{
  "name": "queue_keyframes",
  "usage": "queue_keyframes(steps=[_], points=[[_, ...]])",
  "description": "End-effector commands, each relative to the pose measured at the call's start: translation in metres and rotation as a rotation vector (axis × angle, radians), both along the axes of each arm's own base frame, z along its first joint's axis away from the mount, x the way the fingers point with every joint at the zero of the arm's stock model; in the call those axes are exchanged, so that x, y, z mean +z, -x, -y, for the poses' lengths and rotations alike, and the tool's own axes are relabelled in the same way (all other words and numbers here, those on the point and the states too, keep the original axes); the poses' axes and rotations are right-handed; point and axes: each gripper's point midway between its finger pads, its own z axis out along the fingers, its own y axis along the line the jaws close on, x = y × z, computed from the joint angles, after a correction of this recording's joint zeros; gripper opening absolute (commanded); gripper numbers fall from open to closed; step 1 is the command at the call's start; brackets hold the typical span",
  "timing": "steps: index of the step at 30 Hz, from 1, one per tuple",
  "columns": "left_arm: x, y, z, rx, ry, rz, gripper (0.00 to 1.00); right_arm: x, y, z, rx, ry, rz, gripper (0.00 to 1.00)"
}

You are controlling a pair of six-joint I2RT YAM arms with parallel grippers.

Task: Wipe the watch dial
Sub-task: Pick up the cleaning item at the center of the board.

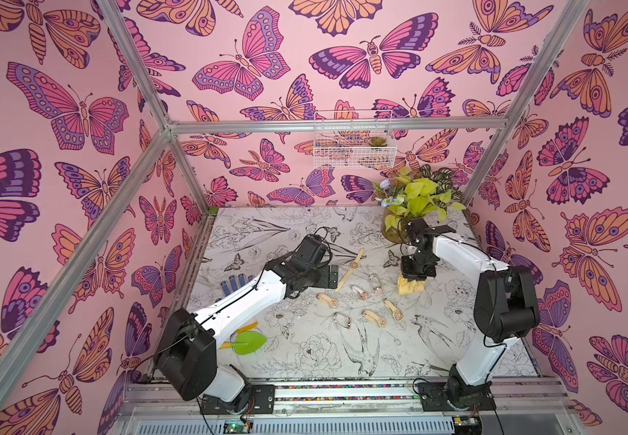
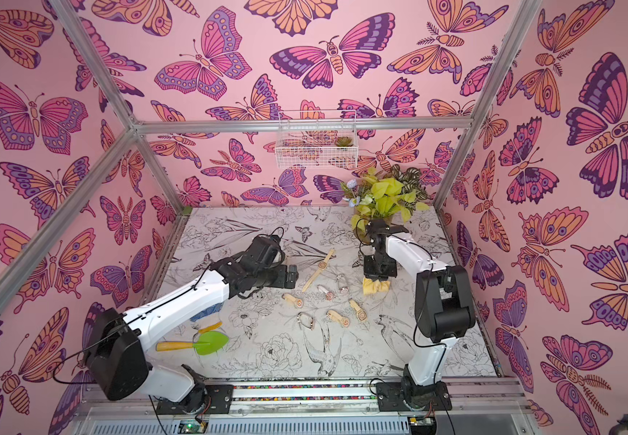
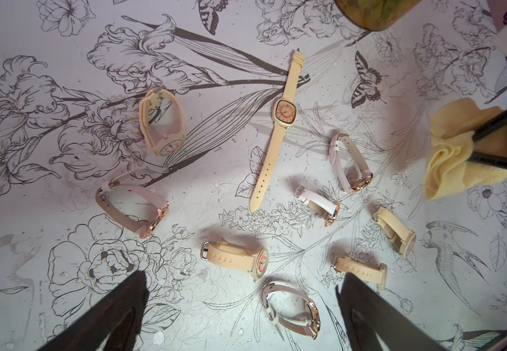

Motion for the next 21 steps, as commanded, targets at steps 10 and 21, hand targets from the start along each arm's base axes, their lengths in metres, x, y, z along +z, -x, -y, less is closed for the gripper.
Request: queue_keyframes(steps=[10,21], points=[[-0.040,-0.013,-0.034,0.212,-0.075,-0.224,1.00,0.003,0.015,-0.009,-0.031,-0.075,0.005,0.00],[-0.083,-0.010,-0.039,0.394,0.001,-0.414,0.95,0.002,0.016,-0.035,0.022,-0.126,0.013,0.00]])
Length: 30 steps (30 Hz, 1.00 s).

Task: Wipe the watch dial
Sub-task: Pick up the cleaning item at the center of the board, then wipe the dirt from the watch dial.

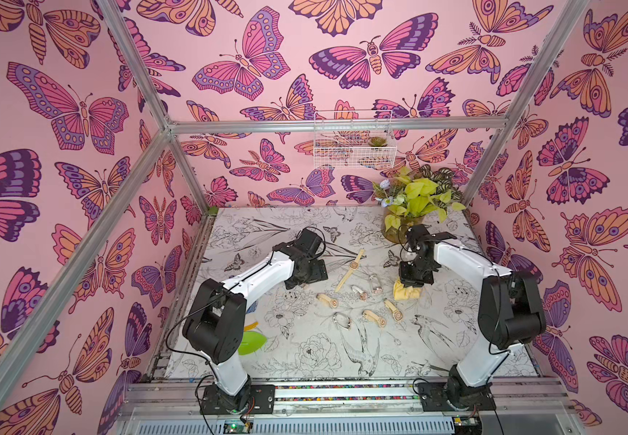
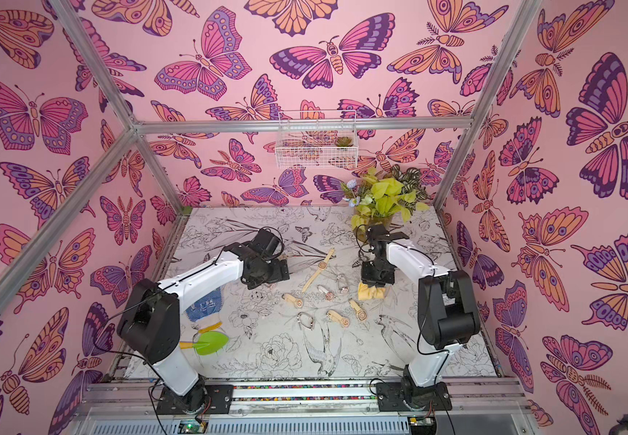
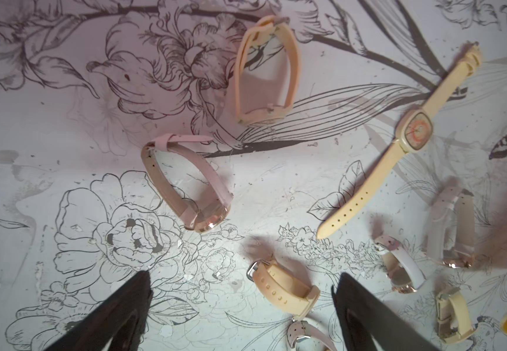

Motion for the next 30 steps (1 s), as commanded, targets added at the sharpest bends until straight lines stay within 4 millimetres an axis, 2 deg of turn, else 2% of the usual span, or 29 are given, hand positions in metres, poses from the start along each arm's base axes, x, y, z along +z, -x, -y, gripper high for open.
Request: queue_keyframes(steps=[1,9,12,18,22,30], points=[[-0.014,0.012,0.001,0.050,0.031,-0.095,0.94,0.009,0.000,-0.016,0.029,-0.026,0.021,0.00],[-0.023,0.037,0.014,0.071,0.098,-0.164,0.85,0.018,0.012,-0.041,0.091,-0.019,0.045,0.00],[-0.023,0.043,0.017,0.052,0.108,-0.167,0.77,0.020,0.014,-0.047,0.090,-0.026,0.055,0.00],[-0.023,0.052,0.020,0.018,0.121,-0.175,0.36,0.027,0.013,-0.059,0.104,-0.038,0.062,0.00],[-0.020,0.053,0.022,0.005,0.146,-0.148,0.00,0.030,0.012,-0.067,0.116,-0.041,0.067,0.00],[-0.016,0.042,0.055,-0.095,0.283,-0.099,0.00,0.028,0.010,-0.076,0.126,-0.042,0.058,0.00]])
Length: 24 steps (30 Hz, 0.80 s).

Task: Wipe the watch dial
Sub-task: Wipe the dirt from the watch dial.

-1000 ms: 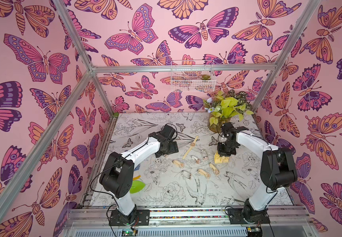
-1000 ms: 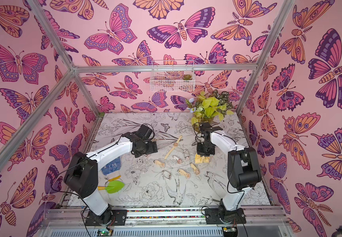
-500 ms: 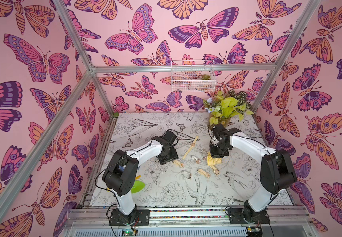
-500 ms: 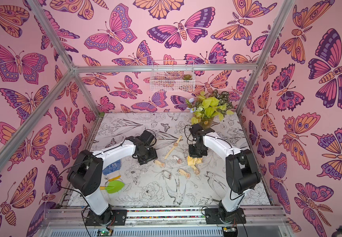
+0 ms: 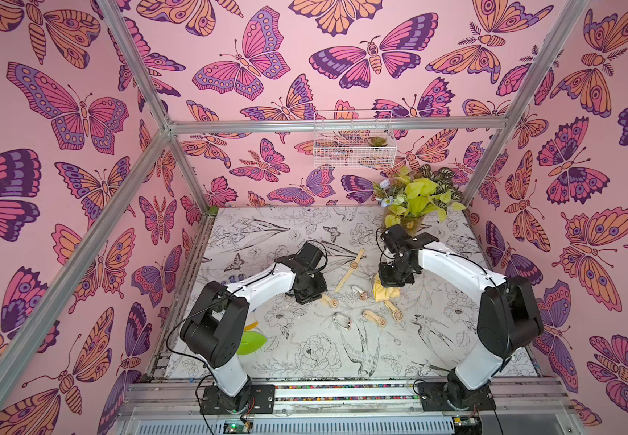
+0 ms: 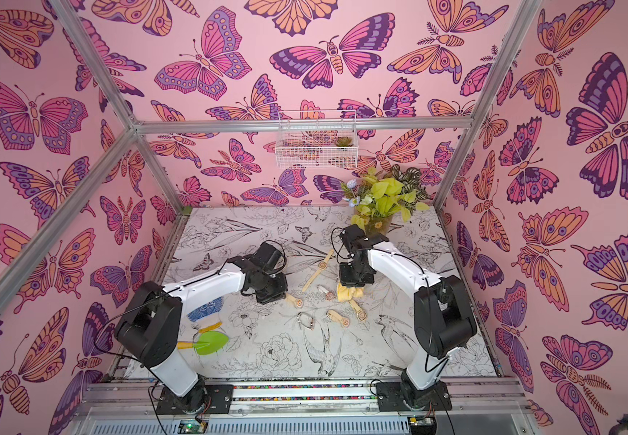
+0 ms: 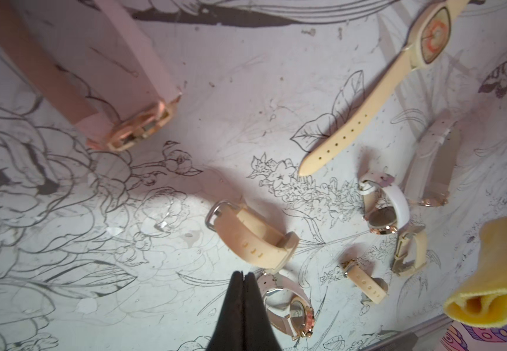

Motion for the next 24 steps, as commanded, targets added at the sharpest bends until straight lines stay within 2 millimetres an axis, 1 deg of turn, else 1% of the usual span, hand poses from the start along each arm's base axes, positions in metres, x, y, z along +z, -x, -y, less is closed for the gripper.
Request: queue_keyframes(steps=[1,7,10,12,16,24], points=[[0.005,-0.006,0.017,-0.061,0.061,0.043,0.00,0.002,-0.002,-0.004,-0.003,0.006,-0.012,0.00],[0.000,-0.012,0.023,-0.084,0.074,0.052,0.00,0.002,-0.004,-0.008,0.005,0.005,-0.017,0.00],[-0.004,-0.010,0.025,-0.096,0.082,0.039,0.00,0.005,-0.006,-0.010,0.010,0.001,-0.012,0.00],[-0.004,-0.007,0.024,-0.100,0.085,0.038,0.00,0.006,-0.006,-0.011,0.017,0.004,-0.011,0.00],[0.005,-0.007,0.022,-0.115,0.085,0.075,0.00,0.003,-0.007,-0.011,0.023,0.007,-0.018,0.00],[-0.003,-0.003,0.019,-0.126,0.083,0.050,0.00,0.001,-0.009,-0.016,0.029,-0.004,-0.029,0.00]])
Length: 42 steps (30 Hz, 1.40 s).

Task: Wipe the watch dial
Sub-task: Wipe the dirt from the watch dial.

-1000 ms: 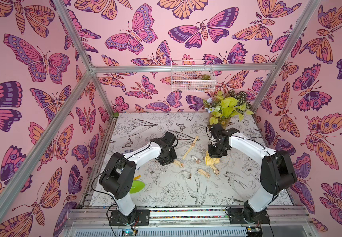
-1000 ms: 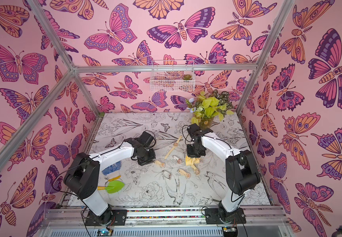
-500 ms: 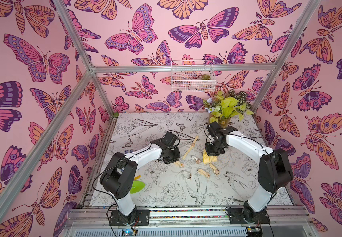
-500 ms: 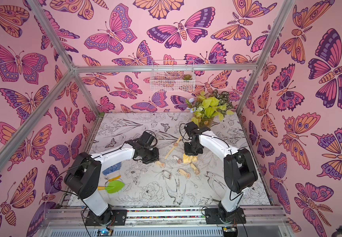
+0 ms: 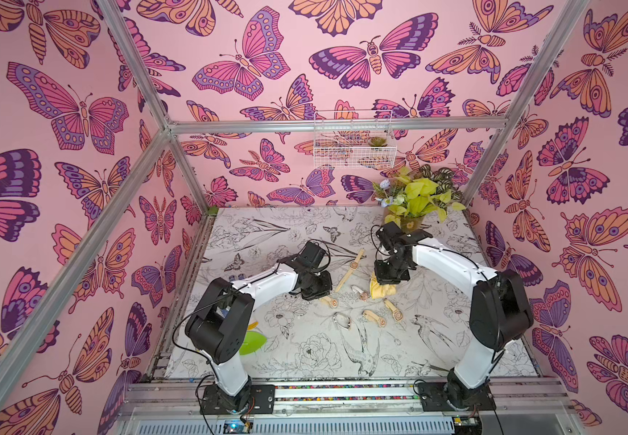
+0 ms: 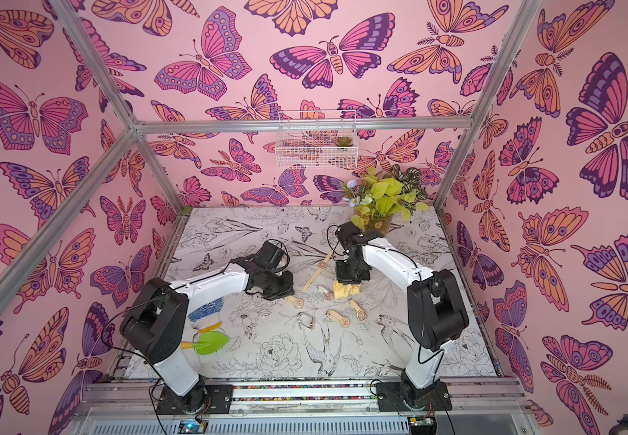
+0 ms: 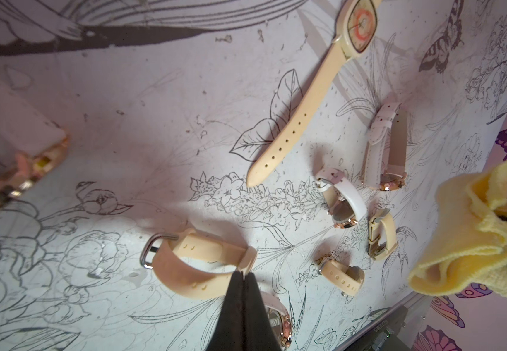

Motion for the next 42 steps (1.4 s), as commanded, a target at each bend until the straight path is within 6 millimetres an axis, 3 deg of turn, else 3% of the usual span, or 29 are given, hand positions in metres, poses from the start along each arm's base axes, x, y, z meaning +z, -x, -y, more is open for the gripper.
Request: queue_keyframes(steps=[1,14,19,26,33,42], points=[[-0.002,0.006,-0.004,-0.019,0.001,-0.005,0.00,0.006,-0.001,-0.006,0.015,-0.010,-0.009,0.00],[-0.013,0.011,-0.018,-0.005,-0.031,-0.016,0.00,0.005,-0.001,-0.016,0.032,-0.028,-0.018,0.00],[-0.022,0.011,-0.019,-0.008,-0.038,-0.028,0.00,0.006,0.003,-0.029,0.065,-0.062,-0.021,0.00],[-0.037,0.013,-0.019,-0.005,-0.037,-0.053,0.00,0.005,0.016,-0.060,0.130,-0.149,-0.040,0.00],[-0.052,0.014,-0.017,0.013,-0.024,-0.079,0.00,0.002,0.028,-0.107,0.190,-0.310,-0.073,0.00],[-0.058,0.014,-0.017,0.022,-0.024,-0.084,0.00,-0.017,0.038,-0.147,0.239,-0.402,-0.128,0.00]])
